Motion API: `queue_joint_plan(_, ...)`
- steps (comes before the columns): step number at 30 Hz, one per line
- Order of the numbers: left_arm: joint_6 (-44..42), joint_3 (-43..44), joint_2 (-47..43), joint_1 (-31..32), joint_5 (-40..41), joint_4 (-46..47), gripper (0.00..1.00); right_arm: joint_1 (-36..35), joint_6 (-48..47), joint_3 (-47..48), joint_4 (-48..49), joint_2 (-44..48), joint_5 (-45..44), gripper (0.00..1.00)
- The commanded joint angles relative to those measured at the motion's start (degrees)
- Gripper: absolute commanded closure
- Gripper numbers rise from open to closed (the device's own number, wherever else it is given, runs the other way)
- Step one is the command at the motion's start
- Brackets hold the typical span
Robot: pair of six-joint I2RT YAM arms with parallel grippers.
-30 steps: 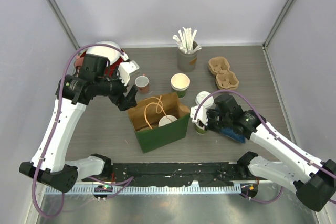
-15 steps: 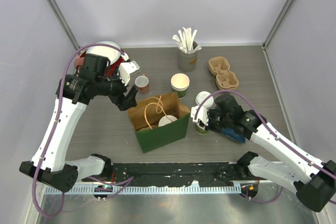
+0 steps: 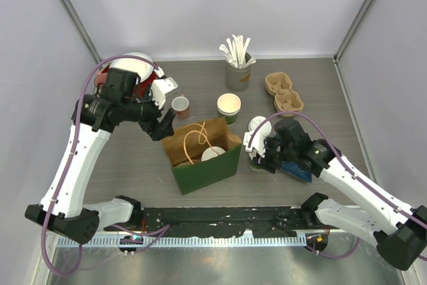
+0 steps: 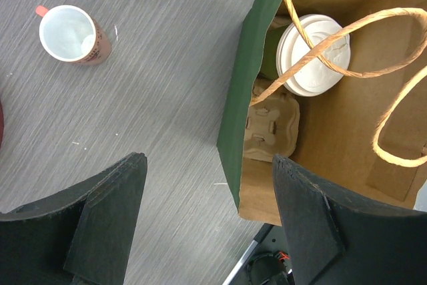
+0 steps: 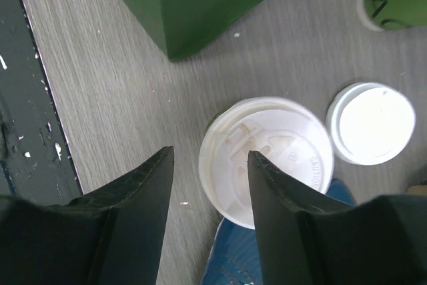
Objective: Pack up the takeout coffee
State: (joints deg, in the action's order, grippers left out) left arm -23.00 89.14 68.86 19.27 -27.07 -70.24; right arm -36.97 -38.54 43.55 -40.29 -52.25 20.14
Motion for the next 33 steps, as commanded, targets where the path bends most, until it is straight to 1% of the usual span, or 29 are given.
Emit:
queue_joint_plan(1, -0.55, 2.53, 0.31, -0.11, -1.58, -0.43, 0.20, -0.03, 3.47, 6.62, 0.83, 1.09, 1.57, 0.42)
queue_joint_plan(2, -0.46, 2.61, 0.40, -0.11, -1.58, -0.51, 0.20, -0.12, 4.69, 7.24, 1.18, 1.53, 1.13, 0.39)
queue_joint_plan(3, -0.46, 2.70, 0.40, -0.11, -1.58, -0.51, 0.20, -0.03, 5.75, 7.69, 1.97, 1.88, 0.52, 0.29)
queue_joint_plan(4, -0.46, 2.88, 0.40, -0.11, -1.50, -0.51, 0.20, -0.12, 6.46, 8.47, 2.32, 2.58, -0.70, 0.23)
queue_joint_plan(5, -0.46, 2.96, 0.31, -0.19, -1.41, -0.51, 0.20, -0.03, 7.42, 8.66, 2.67, 2.68, -1.85, 0.20)
queue_joint_plan(6, -0.46, 3.05, 0.31, -0.11, -1.49, -0.60, 0.20, -0.12, 10.82, 8.92, 3.89, 2.85, -3.43, 0.18)
queue_joint_plan(7, -0.46, 3.05, 0.31, -0.19, -1.49, -0.60, 0.20, 0.06, 13.30, 9.09, 4.86, 2.51, -8.92, 0.18)
queue_joint_plan(8, -0.46, 3.05, 0.31, -0.19, -1.49, -0.52, 0.20, 0.14, 16.45, 9.27, 5.57, 2.07, -12.20, 0.18)
queue_joint_plan(9, -0.46, 3.05, 0.31, -0.11, -1.41, -0.51, 0.20, 0.14, 21.88, 9.62, 6.01, 1.63, -14.58, 0.18)
queue_joint_plan(10, -0.46, 2.97, 0.22, -0.11, -1.49, -0.60, 0.20, 0.75, 24.98, 10.41, 5.93, 1.19, -17.39, 0.18)
queue_joint_plan(11, -0.46, 2.88, 0.22, -0.11, -1.49, -0.60, 0.20, 1.37, 28.14, 10.68, 5.93, 0.31, -22.99, 0.18)
queue_joint_plan(12, -0.46, 2.79, 0.13, -0.19, -1.49, -0.60, 0.20, 2.07, 32.18, 11.11, 5.06, -0.30, -25.83, 0.18)
queue_joint_plan(13, -0.46, 2.70, 0.05, -0.11, -1.67, -0.60, 0.20, 4.69, 40.05, 12.77, 3.74, -1.35, -27.25, 0.19)
queue_joint_plan(14, -0.46, 2.70, 0.05, -0.11, -1.67, -0.52, 0.20, 6.02, 42.74, 13.57, 2.16, -3.54, -29.78, 0.20)
queue_joint_plan(16, -0.20, 3.05, 0.13, -0.11, -1.50, -0.60, 0.20, 9.09, 50.45, 14.54, -1.44, -5.40, -32.00, 0.27)
queue_joint_plan(18, 1.55, 3.58, 0.05, -0.11, -0.80, 0.10, 0.22, 10.07, 53.82, 14.11, -2.16, -5.93, -31.40, 0.34)
queue_joint_plan(19, 2.34, 4.71, 0.05, -0.11, -0.10, 0.27, 0.23, 10.16, 56.62, 13.41, -1.90, -5.67, -31.39, 0.35)
queue_joint_plan(21, 4.53, 7.95, 0.22, -0.19, 0.96, 1.50, 0.25, 10.43, 58.22, 13.05, -1.20, -4.45, -31.57, 0.36)
queue_joint_plan(23, 9.36, 11.65, 1.45, -0.19, 2.28, 2.47, 0.26, 10.52, 59.63, 12.79, -1.02, -4.00, -31.30, 0.36)
queue_joint_plan(24, 11.30, 16.28, 2.15, -0.11, 2.63, 2.65, 0.27, 10.52, 60.07, 12.70, -1.10, -3.91, -31.22, 0.35)
queue_joint_plan(25, 15.23, 18.94, 3.11, -0.11, 2.64, 2.56, 0.28, 10.69, 60.34, 12.53, -1.28, -3.91, -31.04, 0.35)
queue_joint_plan(26, 16.84, 21.75, 5.73, 0.15, 2.46, 1.87, 0.32, 10.78, 61.04, 12.35, -1.37, -3.83, -30.87, 0.35)
queue_joint_plan(27, 18.07, 26.99, 7.06, 0.77, 2.29, 1.42, 0.34, 10.95, 61.31, 11.83, -1.37, -3.65, -30.52, 0.35)
queue_joint_plan(28, 19.56, 28.87, 9.25, 1.47, 2.02, 1.33, 0.37, 11.22, 61.66, 11.47, -1.19, -3.30, -29.99, 0.35)
queue_joint_plan(31, 20.02, 30.74, 10.76, 8.92, 1.67, 3.79, 0.39, 12.88, 62.80, 9.80, -0.58, -2.42, -29.03, 0.37)
queue_joint_plan(32, 19.93, 31.70, 12.68, 14.60, 1.84, 4.40, 0.39, 13.41, 63.50, 9.45, -0.49, -2.16, -28.76, 0.42)
queue_joint_plan(33, 20.02, 32.32, 13.75, 17.09, 2.28, 4.58, 0.39, 14.20, 63.94, 8.84, -0.49, -1.89, -28.41, 0.43)
